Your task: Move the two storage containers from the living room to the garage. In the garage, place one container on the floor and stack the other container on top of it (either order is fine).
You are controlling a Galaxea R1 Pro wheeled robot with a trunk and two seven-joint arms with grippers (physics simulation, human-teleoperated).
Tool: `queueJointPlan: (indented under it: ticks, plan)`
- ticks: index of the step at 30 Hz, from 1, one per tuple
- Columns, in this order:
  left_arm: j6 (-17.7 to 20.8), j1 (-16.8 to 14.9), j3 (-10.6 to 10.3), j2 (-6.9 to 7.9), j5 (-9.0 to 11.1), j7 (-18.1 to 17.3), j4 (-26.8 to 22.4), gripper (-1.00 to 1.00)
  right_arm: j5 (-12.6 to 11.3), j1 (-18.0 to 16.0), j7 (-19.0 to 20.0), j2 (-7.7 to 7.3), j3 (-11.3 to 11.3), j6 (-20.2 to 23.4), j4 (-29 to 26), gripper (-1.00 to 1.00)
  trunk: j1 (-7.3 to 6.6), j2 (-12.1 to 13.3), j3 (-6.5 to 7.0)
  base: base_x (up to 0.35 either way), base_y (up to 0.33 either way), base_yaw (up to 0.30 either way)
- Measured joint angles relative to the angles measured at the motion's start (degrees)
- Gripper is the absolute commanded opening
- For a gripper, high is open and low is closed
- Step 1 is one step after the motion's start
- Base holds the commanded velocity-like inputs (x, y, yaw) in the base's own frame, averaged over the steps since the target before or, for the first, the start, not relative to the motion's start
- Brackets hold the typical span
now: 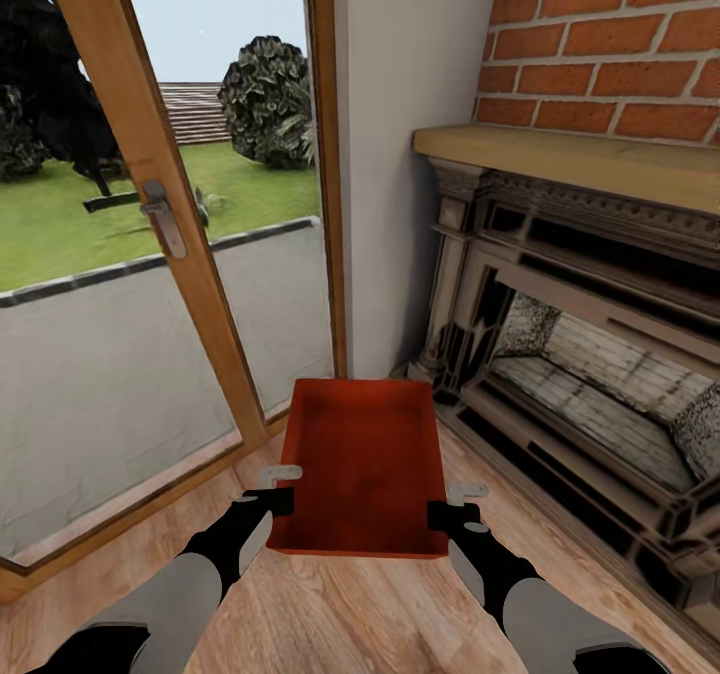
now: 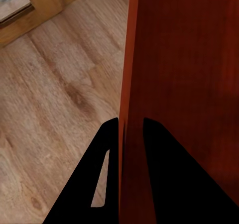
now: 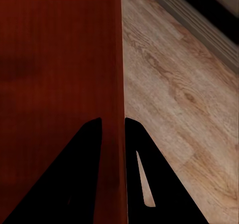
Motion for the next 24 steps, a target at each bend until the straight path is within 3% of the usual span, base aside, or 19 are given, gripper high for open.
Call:
queueJointPlan:
  ticks: [24]
  plan:
    - [-0.57,-0.02,0.28,0.03,-0.06,-0.20,0.61,-1.00,-0.02,0.02,-0.11,0.00,0.23,-0.01,0.06,-1.00,0.00,0.00,2.23,0.000,0.000,0.000]
